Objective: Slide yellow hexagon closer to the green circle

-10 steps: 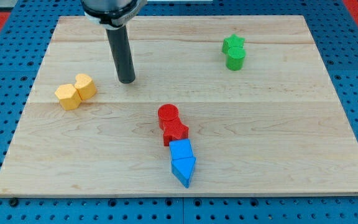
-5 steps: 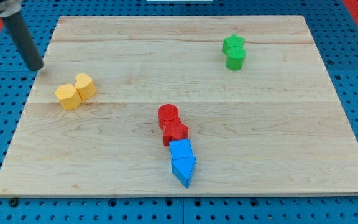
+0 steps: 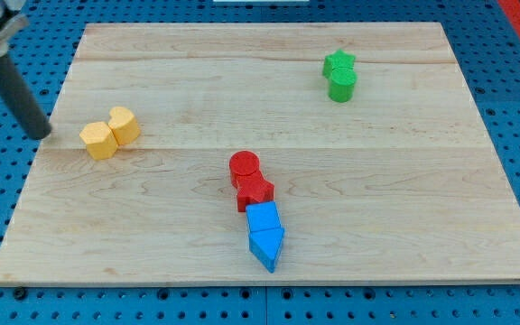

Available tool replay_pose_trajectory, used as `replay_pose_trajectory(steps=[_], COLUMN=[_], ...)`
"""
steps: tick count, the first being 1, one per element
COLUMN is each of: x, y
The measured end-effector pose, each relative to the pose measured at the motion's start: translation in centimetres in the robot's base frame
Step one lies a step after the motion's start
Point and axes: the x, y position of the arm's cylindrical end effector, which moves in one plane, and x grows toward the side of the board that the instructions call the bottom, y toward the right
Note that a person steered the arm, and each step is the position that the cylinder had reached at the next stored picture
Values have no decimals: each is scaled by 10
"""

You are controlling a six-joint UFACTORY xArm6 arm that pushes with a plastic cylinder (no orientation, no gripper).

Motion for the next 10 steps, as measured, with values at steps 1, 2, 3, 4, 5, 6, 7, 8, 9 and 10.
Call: replay_pose_trajectory(steps=[1, 2, 3, 4, 5, 6, 7, 8, 9, 10], x=[-1, 17, 56, 86, 52, 18, -10, -37, -68, -69], y=[61, 38, 32, 51, 59, 72, 96, 124, 149, 175])
